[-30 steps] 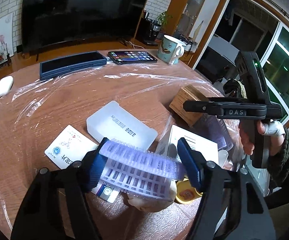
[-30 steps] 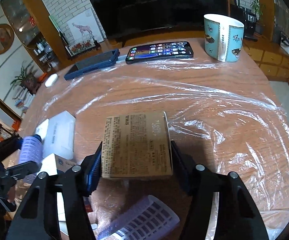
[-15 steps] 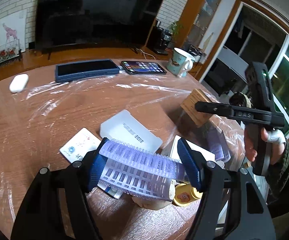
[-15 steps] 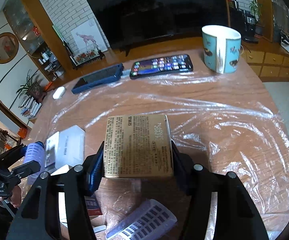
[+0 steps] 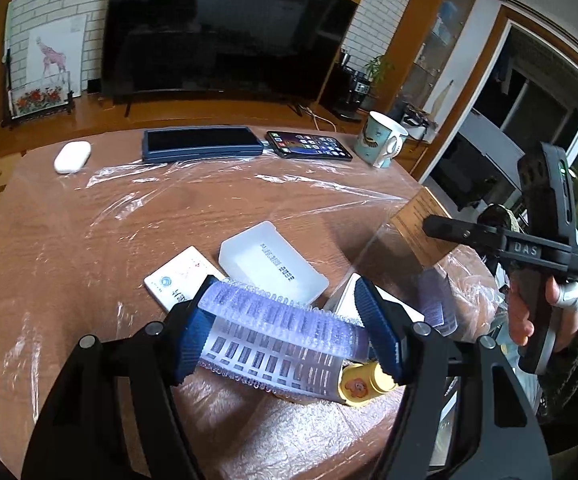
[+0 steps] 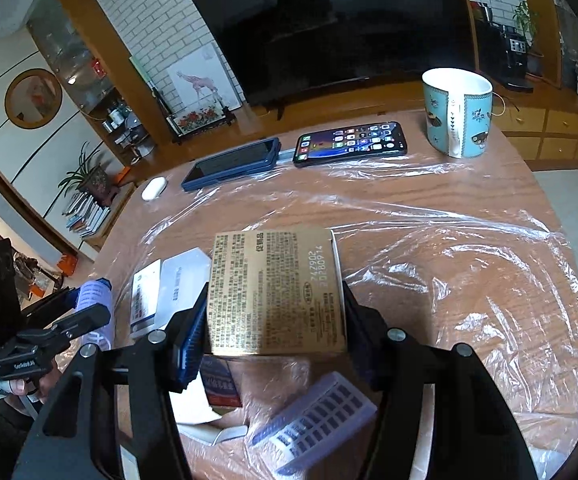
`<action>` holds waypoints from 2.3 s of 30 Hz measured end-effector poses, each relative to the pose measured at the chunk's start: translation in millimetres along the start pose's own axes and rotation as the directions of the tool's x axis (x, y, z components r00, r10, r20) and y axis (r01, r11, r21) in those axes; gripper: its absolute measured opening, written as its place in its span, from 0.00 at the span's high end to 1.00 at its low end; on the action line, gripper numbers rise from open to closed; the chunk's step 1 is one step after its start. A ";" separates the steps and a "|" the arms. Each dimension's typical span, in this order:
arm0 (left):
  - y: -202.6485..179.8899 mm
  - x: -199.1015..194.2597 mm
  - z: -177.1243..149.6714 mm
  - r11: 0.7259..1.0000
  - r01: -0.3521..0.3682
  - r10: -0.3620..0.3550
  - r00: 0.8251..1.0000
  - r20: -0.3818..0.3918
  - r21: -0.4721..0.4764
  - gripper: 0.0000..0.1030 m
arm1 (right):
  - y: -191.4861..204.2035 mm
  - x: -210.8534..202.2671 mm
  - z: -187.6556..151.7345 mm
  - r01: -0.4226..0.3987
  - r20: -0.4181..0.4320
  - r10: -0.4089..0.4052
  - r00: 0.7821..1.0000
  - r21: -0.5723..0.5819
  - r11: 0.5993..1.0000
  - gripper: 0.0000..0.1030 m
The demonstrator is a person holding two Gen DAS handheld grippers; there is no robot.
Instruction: Collect trash
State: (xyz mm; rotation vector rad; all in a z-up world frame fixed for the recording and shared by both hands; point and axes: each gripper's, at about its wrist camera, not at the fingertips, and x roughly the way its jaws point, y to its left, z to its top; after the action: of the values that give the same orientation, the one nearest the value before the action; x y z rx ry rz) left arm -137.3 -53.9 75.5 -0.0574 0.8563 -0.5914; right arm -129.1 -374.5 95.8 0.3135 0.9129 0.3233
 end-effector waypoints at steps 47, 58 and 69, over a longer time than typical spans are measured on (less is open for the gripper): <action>-64.0 -79.0 -74.7 0.994 0.056 -0.055 0.998 -0.020 0.092 0.32 | 64.6 -100.9 -106.9 -0.133 -0.095 0.116 0.989 -0.186 0.974 0.43; -87.3 -73.7 -98.4 0.984 0.107 -0.095 0.992 -0.086 0.142 0.32 | 63.0 -95.6 -139.4 -0.141 -0.176 0.111 0.978 -0.171 0.975 0.43; -103.9 -58.1 -122.1 0.972 0.139 -0.108 0.981 -0.162 0.192 0.32 | 55.9 -85.5 -159.6 -0.103 -0.219 0.063 0.974 -0.175 0.979 0.43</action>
State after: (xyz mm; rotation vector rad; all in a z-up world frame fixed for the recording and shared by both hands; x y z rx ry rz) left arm -303.8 -88.9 63.6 0.1215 0.9388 -0.8055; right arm -314.9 -338.0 87.8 0.1470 1.0728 0.5238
